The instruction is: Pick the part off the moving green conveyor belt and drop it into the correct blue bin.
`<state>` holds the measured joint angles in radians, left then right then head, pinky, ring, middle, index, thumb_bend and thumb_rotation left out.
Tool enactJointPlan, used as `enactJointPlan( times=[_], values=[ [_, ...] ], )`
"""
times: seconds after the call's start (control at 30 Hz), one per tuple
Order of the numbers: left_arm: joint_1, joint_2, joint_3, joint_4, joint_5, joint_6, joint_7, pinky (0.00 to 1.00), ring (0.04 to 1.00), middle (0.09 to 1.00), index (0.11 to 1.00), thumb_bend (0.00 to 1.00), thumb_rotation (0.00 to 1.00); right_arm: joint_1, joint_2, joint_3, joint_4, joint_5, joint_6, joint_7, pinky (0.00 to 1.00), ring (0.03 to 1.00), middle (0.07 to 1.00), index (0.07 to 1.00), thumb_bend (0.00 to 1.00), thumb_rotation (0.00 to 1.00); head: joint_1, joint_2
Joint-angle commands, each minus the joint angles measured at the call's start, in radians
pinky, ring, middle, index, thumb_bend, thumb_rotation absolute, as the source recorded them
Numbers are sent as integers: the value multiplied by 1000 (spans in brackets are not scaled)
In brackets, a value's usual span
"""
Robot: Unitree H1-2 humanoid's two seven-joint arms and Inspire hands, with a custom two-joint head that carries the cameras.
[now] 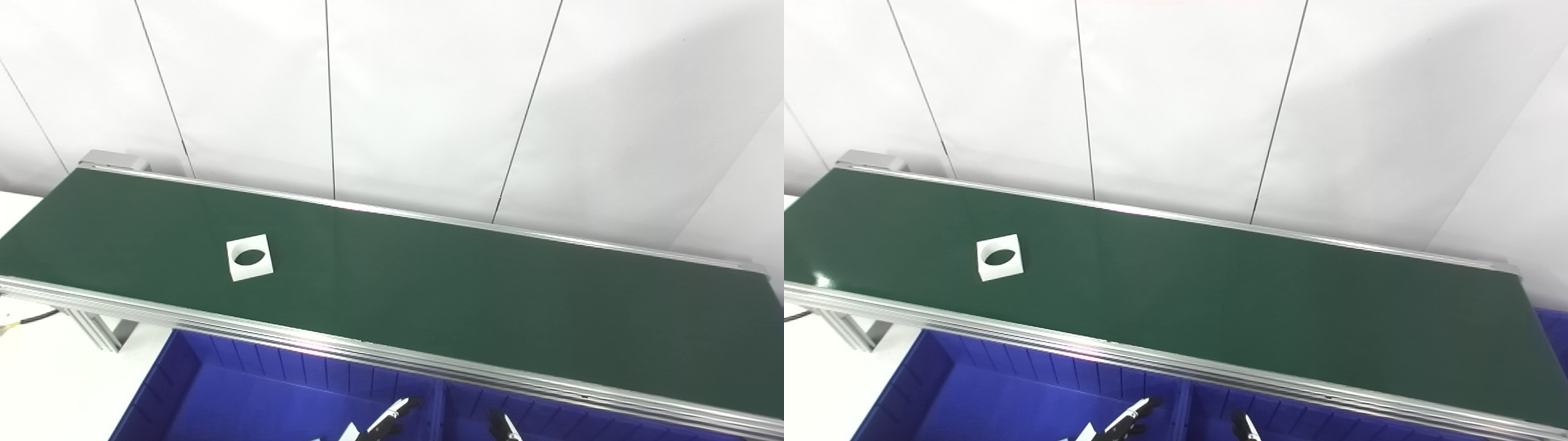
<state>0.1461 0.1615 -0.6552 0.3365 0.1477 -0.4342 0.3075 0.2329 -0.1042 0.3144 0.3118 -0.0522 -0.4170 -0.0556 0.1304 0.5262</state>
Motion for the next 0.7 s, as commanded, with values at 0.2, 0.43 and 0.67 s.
enactJointPlan(
  times=[0.2, 0.43, 0.67],
  values=[
    [-20, 5, -12, -22, 9, -36, 20, 883, 946, 963, 915, 846, 914, -3, 2, -13, -23, 18, -53, 24, 986, 963, 957, 953, 903, 938, 0, 6],
    [-18, 11, -20, -47, 16, -36, 29, 880, 944, 962, 915, 837, 898, 0, 4, -17, -26, 22, -53, 33, 970, 954, 952, 954, 894, 941, 0, 7],
    [-23, 76, -81, -272, 111, -36, 88, 914, 933, 945, 901, 812, 863, 7, 0, -16, -30, 10, -53, 23, 957, 940, 945, 950, 915, 950, 17, 9]
  ],
)
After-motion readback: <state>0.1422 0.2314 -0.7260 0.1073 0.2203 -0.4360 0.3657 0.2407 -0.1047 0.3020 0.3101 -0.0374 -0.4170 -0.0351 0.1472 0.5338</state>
